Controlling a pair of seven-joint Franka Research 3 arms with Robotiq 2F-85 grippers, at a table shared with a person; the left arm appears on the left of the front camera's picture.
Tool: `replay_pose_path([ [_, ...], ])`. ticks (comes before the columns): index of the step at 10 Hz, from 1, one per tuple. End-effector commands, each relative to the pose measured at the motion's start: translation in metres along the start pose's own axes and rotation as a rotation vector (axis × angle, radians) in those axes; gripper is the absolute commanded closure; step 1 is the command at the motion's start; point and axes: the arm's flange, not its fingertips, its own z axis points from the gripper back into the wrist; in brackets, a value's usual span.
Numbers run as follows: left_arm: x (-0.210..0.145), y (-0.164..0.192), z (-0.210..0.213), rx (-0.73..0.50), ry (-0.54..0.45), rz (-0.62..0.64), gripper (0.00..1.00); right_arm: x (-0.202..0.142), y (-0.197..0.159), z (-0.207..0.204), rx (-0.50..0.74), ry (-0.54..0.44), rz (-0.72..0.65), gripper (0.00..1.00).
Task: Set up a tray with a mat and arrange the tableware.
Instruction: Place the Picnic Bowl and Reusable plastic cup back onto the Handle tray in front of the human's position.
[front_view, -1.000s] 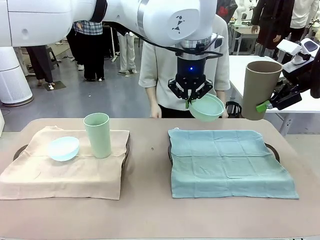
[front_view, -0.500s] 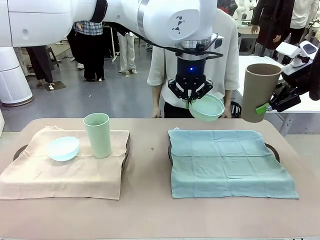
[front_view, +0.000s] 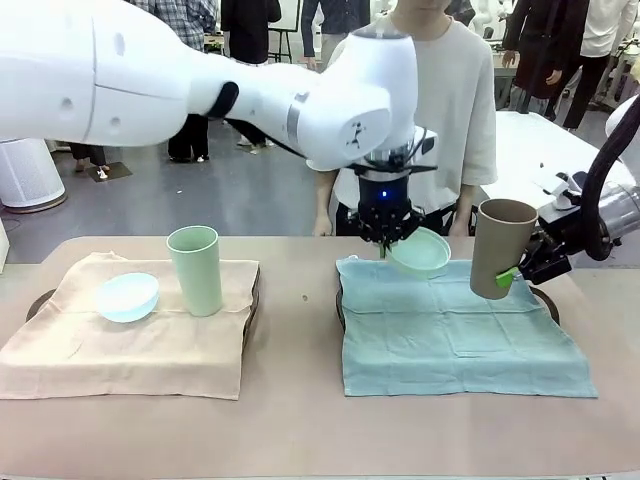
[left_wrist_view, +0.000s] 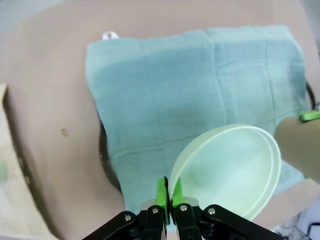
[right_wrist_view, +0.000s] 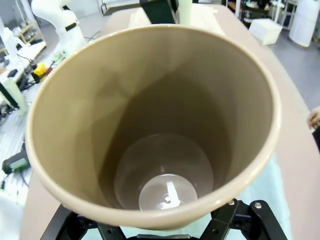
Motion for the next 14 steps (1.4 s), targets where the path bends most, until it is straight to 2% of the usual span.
replay_pose_path([
  [1,-0.002,0.007,-0.012,-0.003,0.077,-0.012,0.96,0.000,-0.001,-0.004,-0.056,-0.051,0.090,0.19],
  [2,-0.003,0.007,-0.011,0.018,0.117,0.012,0.96,0.004,0.000,0.001,-0.107,-0.027,0.078,0.19],
  [3,-0.001,0.001,-0.015,0.003,0.031,0.005,0.96,-0.001,-0.002,-0.002,-0.017,-0.019,0.034,0.19],
  [5,-0.003,0.004,-0.023,0.015,0.069,0.016,0.96,0.001,-0.004,0.001,-0.045,-0.026,0.057,0.19],
  [8,-0.007,0.005,-0.053,-0.107,0.051,0.003,0.96,-0.026,-0.013,-0.009,0.039,-0.102,0.025,0.19],
  [10,-0.007,0.004,-0.056,-0.146,0.012,-0.007,0.96,-0.030,-0.015,-0.013,0.037,-0.083,0.024,0.19],
  [14,-0.001,0.010,-0.083,-0.064,0.048,0.023,0.96,-0.044,-0.018,-0.017,0.031,-0.045,-0.006,0.19],
])
